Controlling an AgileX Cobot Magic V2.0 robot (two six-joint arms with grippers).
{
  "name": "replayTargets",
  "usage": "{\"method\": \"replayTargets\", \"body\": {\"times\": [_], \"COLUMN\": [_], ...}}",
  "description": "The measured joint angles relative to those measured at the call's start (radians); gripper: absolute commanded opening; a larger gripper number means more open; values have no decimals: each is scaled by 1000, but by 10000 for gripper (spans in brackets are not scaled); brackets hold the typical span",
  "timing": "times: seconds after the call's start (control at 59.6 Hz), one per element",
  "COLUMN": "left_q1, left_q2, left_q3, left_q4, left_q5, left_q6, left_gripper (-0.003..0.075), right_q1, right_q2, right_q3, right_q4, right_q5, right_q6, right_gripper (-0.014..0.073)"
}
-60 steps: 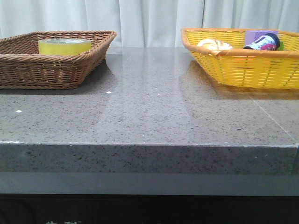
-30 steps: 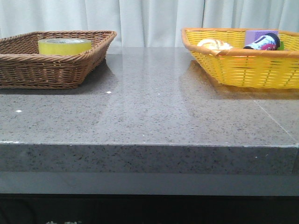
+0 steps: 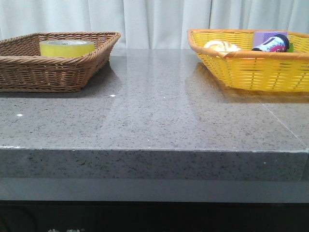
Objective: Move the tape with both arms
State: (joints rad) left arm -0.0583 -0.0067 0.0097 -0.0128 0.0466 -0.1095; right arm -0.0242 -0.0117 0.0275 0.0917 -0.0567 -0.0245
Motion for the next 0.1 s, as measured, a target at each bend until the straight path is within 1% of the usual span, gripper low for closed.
{"method": "replayTargets", "body": {"times": [0.101], "left_q1": [9], "left_q2": [0], "left_q3": [0], "left_q4": [0], "left_q5": [0], "left_q6": [0], "left_gripper": [-20], "right_q1": [0], "right_q2": [0], "right_q3": [0], "right_q4": [0], "right_q5": [2], "right_q6": [0], "right_gripper": [-69]}}
